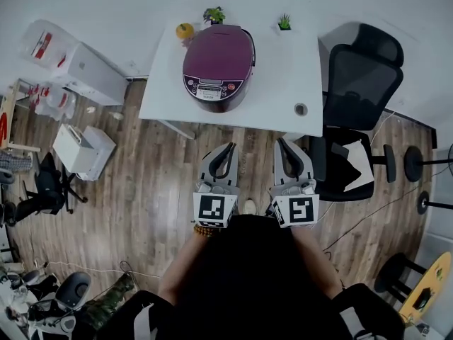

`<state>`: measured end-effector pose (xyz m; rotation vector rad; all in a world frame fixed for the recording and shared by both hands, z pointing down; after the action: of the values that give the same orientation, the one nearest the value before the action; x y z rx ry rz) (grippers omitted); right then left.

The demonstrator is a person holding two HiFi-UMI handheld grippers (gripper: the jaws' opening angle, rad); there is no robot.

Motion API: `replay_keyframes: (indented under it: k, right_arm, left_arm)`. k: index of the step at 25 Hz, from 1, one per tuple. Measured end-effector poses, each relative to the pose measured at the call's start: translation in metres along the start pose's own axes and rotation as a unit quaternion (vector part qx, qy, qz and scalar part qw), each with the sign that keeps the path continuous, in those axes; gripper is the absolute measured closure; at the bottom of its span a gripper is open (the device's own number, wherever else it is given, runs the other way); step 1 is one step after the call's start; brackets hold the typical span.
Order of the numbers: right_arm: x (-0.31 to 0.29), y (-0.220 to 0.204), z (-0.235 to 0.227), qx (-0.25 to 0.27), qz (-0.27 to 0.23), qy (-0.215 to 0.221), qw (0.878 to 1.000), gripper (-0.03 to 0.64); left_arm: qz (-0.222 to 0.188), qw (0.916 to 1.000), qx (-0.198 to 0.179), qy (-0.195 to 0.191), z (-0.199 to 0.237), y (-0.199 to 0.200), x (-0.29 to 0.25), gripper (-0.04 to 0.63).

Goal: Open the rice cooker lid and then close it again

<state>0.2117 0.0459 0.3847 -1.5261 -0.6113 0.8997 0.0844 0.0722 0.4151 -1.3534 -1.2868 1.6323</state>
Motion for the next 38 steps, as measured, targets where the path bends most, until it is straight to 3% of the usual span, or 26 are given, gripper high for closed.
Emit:
replay_keyframes:
  k: [17,30,38]
  right_arm:
    - [-0.08,0.017,-0.012,0.015,0.024,-0.029,0.999,0.588]
    - [-0.163,0.037,-0.005,0.034,0.031,-0.028,0.999,0.588]
    - [-0.209,0.037,0.01,0.034,0.034,-0.039,0.998,0.588]
  left_arm:
    - [-0.007,0.9995,0.03,0.007,0.082,0.014,-0.051,0.561]
    - [-0.01,0.9969,0.063,0.046,0.177,0.016,-0.08,0.561]
    - [-0.009,0.9971,0.068,0.032,0.221,0.009,-0.106,0.561]
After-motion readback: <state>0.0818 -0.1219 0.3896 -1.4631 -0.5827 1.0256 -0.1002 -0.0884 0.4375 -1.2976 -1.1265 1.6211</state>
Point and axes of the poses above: the fingertips, and each gripper's own axes: x backward along the fingers, z to its left, y out of its top, the point moved 3 cm from there along x, backward along the fingers, and after that the axes turned 10 degrees about z, right-handed, at the moved point
